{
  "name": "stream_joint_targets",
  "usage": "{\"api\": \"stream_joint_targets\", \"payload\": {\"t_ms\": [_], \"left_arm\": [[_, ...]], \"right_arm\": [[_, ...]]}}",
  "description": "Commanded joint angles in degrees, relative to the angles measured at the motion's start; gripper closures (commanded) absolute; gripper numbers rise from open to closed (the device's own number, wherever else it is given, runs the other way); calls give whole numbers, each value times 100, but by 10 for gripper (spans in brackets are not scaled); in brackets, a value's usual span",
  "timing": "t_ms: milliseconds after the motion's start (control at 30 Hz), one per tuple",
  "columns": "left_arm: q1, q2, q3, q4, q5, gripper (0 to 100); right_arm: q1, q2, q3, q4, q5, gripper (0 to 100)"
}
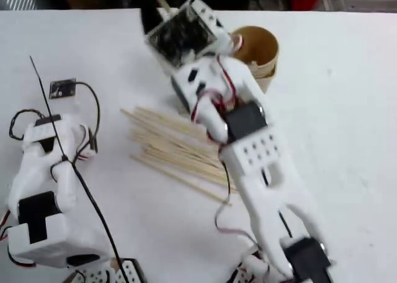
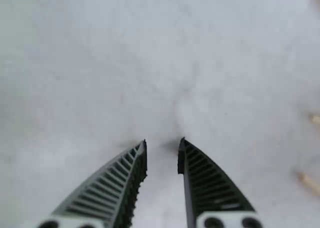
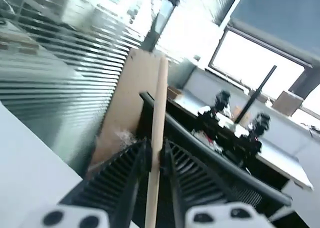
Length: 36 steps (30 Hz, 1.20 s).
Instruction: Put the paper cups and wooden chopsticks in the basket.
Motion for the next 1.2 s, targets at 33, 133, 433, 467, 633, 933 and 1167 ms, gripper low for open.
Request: {"api": "stream_joint_targets", "payload": {"t_ms": [33,133,433,467,633,933,1167], "left_arm": [[84,-22,-18,-79,18,879],[84,-22,-26,-79,18,879],[84,-22,-18,-79,18,879],[84,-22,-18,-79,18,879],[84,-22,-18,-79,18,879],[84,-22,-18,-79,18,879],[84,-22,-26,-79,18,879]], "right_arm": [[453,505,-633,-233,-26,980],[479,505,-519,-233,-35,978],[646,497,-211,-233,-1336,923],[664,497,-202,-224,-1415,903],[673,497,-193,-154,-1477,882],[646,-444,-202,3108,-1451,974],[259,-1051,554,5666,-914,975]]}}
